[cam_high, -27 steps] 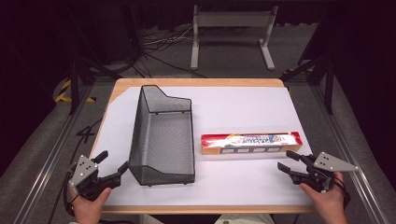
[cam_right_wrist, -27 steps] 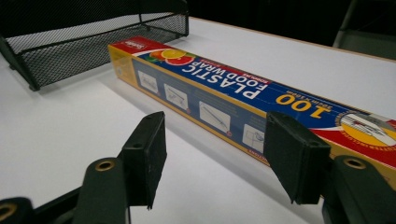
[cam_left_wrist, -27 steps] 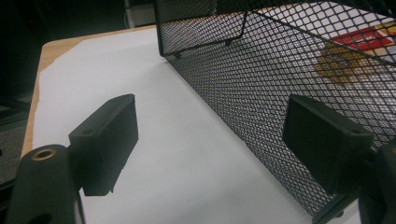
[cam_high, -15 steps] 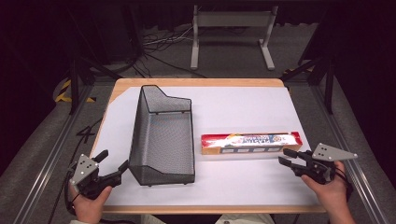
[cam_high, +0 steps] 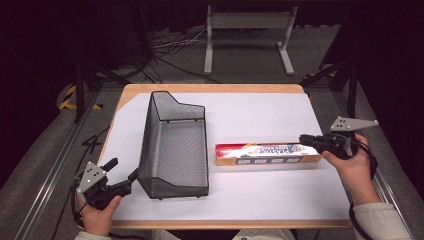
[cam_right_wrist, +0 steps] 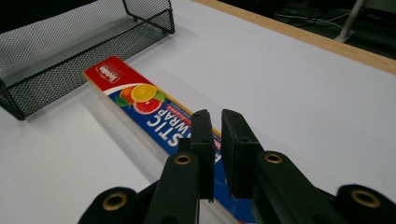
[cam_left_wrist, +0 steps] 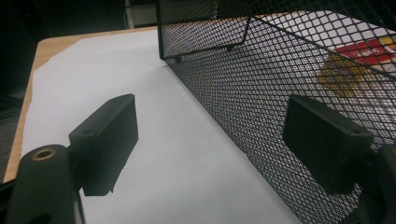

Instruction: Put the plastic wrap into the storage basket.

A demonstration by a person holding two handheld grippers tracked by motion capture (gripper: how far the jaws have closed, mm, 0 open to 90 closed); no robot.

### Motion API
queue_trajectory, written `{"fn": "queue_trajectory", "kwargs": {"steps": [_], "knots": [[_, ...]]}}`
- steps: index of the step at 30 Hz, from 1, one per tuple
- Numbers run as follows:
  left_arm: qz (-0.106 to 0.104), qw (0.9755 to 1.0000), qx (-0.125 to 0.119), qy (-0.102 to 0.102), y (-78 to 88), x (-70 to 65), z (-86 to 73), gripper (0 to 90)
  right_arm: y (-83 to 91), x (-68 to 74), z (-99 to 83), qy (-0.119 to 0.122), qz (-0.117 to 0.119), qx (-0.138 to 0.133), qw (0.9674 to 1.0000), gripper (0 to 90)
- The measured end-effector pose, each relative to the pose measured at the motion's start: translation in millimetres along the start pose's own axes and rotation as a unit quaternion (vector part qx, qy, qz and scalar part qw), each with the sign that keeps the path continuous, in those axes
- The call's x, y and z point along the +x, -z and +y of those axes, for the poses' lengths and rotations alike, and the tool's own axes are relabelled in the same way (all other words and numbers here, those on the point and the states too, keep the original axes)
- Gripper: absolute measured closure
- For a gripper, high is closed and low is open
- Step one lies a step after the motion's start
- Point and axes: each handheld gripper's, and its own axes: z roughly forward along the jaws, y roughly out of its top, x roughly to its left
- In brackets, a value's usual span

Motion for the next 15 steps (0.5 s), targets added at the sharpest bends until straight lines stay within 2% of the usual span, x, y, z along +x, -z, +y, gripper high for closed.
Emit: {"fn": "queue_trajectory", "kwargs": {"steps": [6, 11, 15], "knots": [[0.004, 1.0000, 0.000, 0.002, 0.1, 0.4, -0.5, 19.0, -5.5, -24.8, 17.5, -0.014, -0.014, 0.026, 0.9995, 90.0], [0.007, 1.0000, 0.000, 0.006, 0.2, 1.5, -1.0, 19.0, -9.3, -38.3, 29.3, -0.018, -0.022, 0.030, 0.9992, 90.0], [0.007, 1.0000, 0.000, 0.005, -0.3, 1.9, -0.8, 19.0, -14.3, -42.5, 33.0, -0.016, -0.029, 0.039, 0.9987, 90.0]]}}
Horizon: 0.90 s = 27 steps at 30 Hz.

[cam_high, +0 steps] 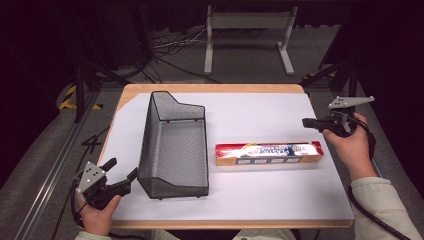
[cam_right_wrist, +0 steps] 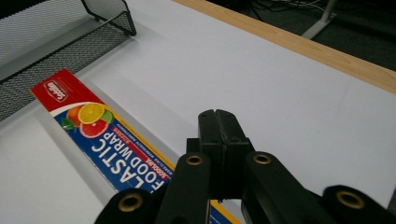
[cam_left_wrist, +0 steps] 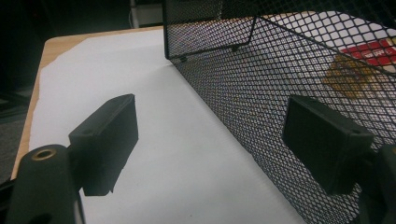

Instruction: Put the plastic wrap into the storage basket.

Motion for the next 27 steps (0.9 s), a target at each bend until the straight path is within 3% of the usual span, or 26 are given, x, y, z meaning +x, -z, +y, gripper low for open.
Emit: {"fn": "queue_trajectory", "kwargs": {"steps": [7, 16, 22, 27], "knots": [[-0.001, 1.0000, 0.001, 0.001, -0.4, 1.7, -1.1, 18.7, -25.0, -15.1, -3.1, 0.025, -0.013, 0.031, 0.9991, 90.0], [-0.006, 0.9999, 0.009, -0.001, -1.2, 1.8, -1.5, 18.7, -51.0, -33.0, -22.2, -0.007, -0.030, 0.090, 0.9954, 89.0], [-0.004, 0.9999, 0.008, 0.004, -1.4, 2.4, -1.9, 18.7, -62.1, -42.9, -31.8, -0.026, -0.040, 0.140, 0.9890, 90.0], [-0.008, 0.9999, 0.011, 0.004, -1.9, 3.0, -2.0, 19.0, -70.4, -48.4, -35.7, -0.040, -0.046, 0.190, 0.9798, 90.0]]}}
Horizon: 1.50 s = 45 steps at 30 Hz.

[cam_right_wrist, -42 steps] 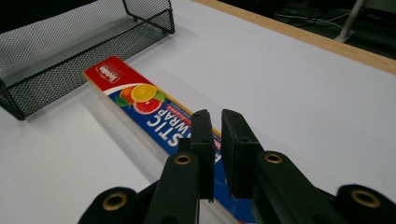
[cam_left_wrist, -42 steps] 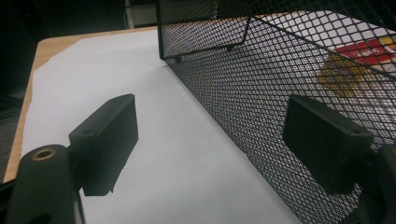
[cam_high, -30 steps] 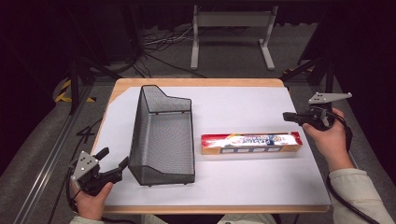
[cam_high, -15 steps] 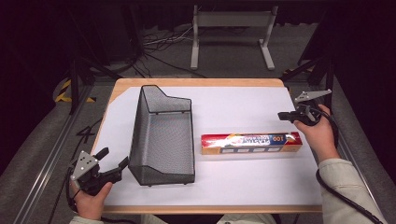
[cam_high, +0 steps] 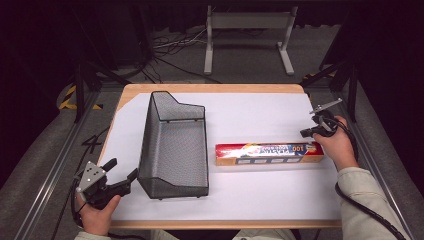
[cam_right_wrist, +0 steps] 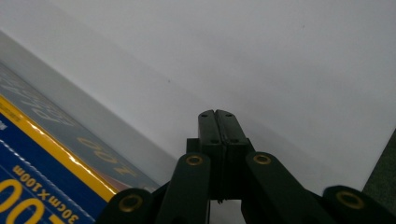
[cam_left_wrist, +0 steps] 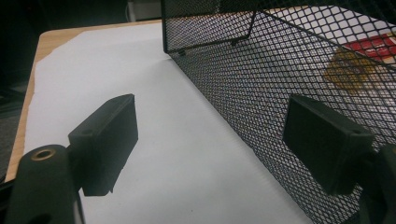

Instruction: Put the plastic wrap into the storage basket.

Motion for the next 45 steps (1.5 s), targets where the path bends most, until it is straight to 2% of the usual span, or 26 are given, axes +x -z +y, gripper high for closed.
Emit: {"fn": "queue_trajectory", "kwargs": {"steps": [1, 3, 6, 9, 12, 16, 18, 22, 26, 30, 37, 40, 45], "knots": [[0.000, 1.0000, 0.001, 0.001, -0.2, -0.2, -0.1, 19.4, -2.5, -2.1, 0.1, -0.001, -0.001, 0.017, 0.9999, 90.0], [0.000, 1.0000, 0.002, 0.000, -0.4, -0.2, -0.2, 19.4, -4.1, -2.8, 0.7, -0.011, 0.002, 0.027, 0.9996, 90.0], [0.001, 1.0000, 0.002, -0.001, -0.1, -0.2, -0.1, 19.5, -5.0, -2.6, 0.7, -0.012, 0.002, 0.033, 0.9994, 90.0], [0.001, 1.0000, 0.003, 0.001, -0.3, -0.1, -0.4, 19.5, -8.3, -1.5, 0.3, -0.007, 0.005, 0.058, 0.9983, 90.0], [0.002, 1.0000, 0.002, 0.000, 0.2, -0.2, -0.3, 19.5, -9.7, -1.1, -0.5, -0.014, 0.020, 0.080, 0.9965, 90.0], [0.002, 1.0000, 0.000, 0.003, -0.1, -0.1, -0.4, 19.5, -5.5, -0.1, -0.8, -0.025, 0.027, 0.091, 0.9952, 90.0], [0.001, 1.0000, 0.001, 0.001, -0.3, 0.0, -0.3, 19.5, -3.4, 1.5, -2.1, -0.021, 0.029, 0.099, 0.9945, 90.0], [0.002, 1.0000, 0.000, 0.001, 0.0, -0.1, -0.1, 19.5, -0.7, 4.5, -9.2, -0.031, 0.034, 0.098, 0.9941, 90.0], [0.002, 1.0000, 0.002, 0.002, -0.2, -0.4, -0.1, 19.6, 3.8, 10.1, -18.9, -0.031, 0.047, 0.106, 0.9927, 90.0], [0.002, 1.0000, 0.003, -0.001, -0.3, -0.4, 0.2, 19.5, 8.9, 18.6, -30.6, -0.020, 0.061, 0.124, 0.9902, 90.0], [0.003, 1.0000, 0.003, 0.001, -0.7, -1.0, 0.3, 19.5, 17.7, 32.4, -46.5, -0.006, 0.077, 0.134, 0.9880, 90.0], [0.003, 1.0000, 0.003, 0.001, -0.9, -0.9, 0.4, 19.5, 20.0, 39.4, -53.7, 0.004, 0.087, 0.150, 0.9849, 90.0], [0.001, 1.0000, 0.004, 0.003, -2.2, 0.2, -0.2, 19.3, 21.6, 48.5, -60.4, 0.015, 0.098, 0.153, 0.9833, 90.0]]}}
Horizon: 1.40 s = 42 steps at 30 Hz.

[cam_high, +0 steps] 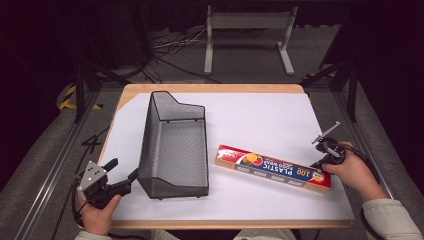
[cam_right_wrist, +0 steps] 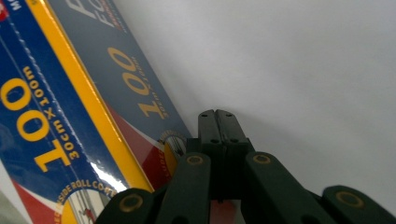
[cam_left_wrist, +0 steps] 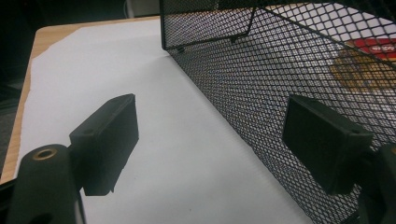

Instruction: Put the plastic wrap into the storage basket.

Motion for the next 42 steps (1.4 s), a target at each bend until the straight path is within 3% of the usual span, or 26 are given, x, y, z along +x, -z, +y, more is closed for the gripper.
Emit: {"fn": "queue_trajectory", "kwargs": {"steps": [9, 10, 12, 13, 15, 16, 18, 22, 24, 26, 28, 29, 30, 31, 32, 34, 36, 38, 42], "knots": [[-0.001, 1.0000, 0.001, 0.005, -0.2, 1.6, -0.2, 19.2, -2.3, 11.1, -3.8, 0.018, 0.013, 0.009, 0.9997, 90.0], [-0.001, 1.0000, 0.001, 0.004, -0.1, 1.8, -0.1, 19.2, -2.1, 10.5, -3.5, 0.019, 0.014, 0.003, 0.9997, 90.0], [-0.001, 1.0000, 0.000, 0.006, 0.0, 1.7, -0.3, 19.2, -0.1, 10.5, -2.6, 0.017, -0.005, -0.009, 0.9998, 89.7], [-0.001, 1.0000, 0.001, 0.005, -0.1, 2.2, -0.3, 19.2, 1.5, 10.5, -2.1, 0.014, -0.017, -0.020, 0.9996, 85.3], [-0.001, 1.0000, 0.001, 0.004, -0.2, 2.6, -0.5, 19.2, 6.4, 12.0, -1.9, -0.014, -0.041, -0.071, 0.9966, 78.8], [0.000, 1.0000, -0.001, 0.008, -0.4, 2.4, -0.7, 19.2, 8.4, 13.1, -1.6, -0.011, -0.046, -0.087, 0.9951, 76.5], [0.000, 1.0000, -0.001, 0.009, -0.2, 3.0, -0.8, 19.1, 15.0, 16.1, -0.5, -0.002, -0.066, -0.135, 0.9887, 69.6], [-0.001, 1.0000, 0.000, 0.009, -0.1, 3.5, -0.8, 19.2, 28.8, 22.3, 0.9, 0.008, -0.075, -0.219, 0.9727, 61.8], [0.000, 0.9999, 0.000, 0.010, -0.1, 3.3, -0.9, 19.2, 34.3, 25.6, 1.4, 0.013, -0.064, -0.252, 0.9655, 56.9], [0.000, 0.9999, 0.001, 0.011, 0.0, 3.8, -1.0, 19.2, 38.8, 32.6, 2.1, 0.019, -0.043, -0.293, 0.9551, 54.3], [-0.001, 0.9999, 0.001, 0.010, 0.1, 4.2, -1.0, 19.2, 41.2, 39.1, 3.5, 0.036, -0.034, -0.317, 0.9470, 52.6], [-0.001, 0.9999, 0.001, 0.010, 0.1, 4.2, -1.0, 19.2, 41.2, 39.1, 3.5, 0.036, -0.034, -0.317, 0.9470, 52.6], [0.000, 0.9999, 0.001, 0.011, 0.2, 4.3, -1.1, 19.2, 42.1, 41.7, 4.2, 0.041, -0.029, -0.327, 0.9437, 52.3], [0.000, 0.9999, 0.001, 0.011, 0.2, 4.3, -1.1, 19.2, 43.6, 46.8, 5.6, 0.051, -0.014, -0.343, 0.9380, 51.5], [-0.001, 0.9999, 0.001, 0.010, 0.2, 4.3, -1.1, 19.2, 44.4, 49.6, 6.5, 0.056, -0.009, -0.349, 0.9353, 51.1], [-0.001, 0.9999, 0.001, 0.012, 0.5, 4.0, -1.2, 19.3, 45.8, 56.4, 9.6, 0.073, 0.005, -0.366, 0.9276, 45.9], [0.000, 0.9999, 0.000, 0.012, 0.8, 4.0, -1.2, 19.4, 46.0, 62.9, 13.8, 0.090, 0.018, -0.377, 0.9218, 39.8], [0.000, 0.9999, 0.000, 0.012, 1.1, 4.0, -1.4, 19.4, 45.3, 70.3, 18.9, 0.107, 0.019, -0.376, 0.9202, 37.3], [0.001, 0.9999, 0.001, 0.013, 2.3, 4.6, -2.0, 19.4, 39.8, 82.6, 29.8, 0.119, 0.022, -0.356, 0.9265, 25.9]]}}
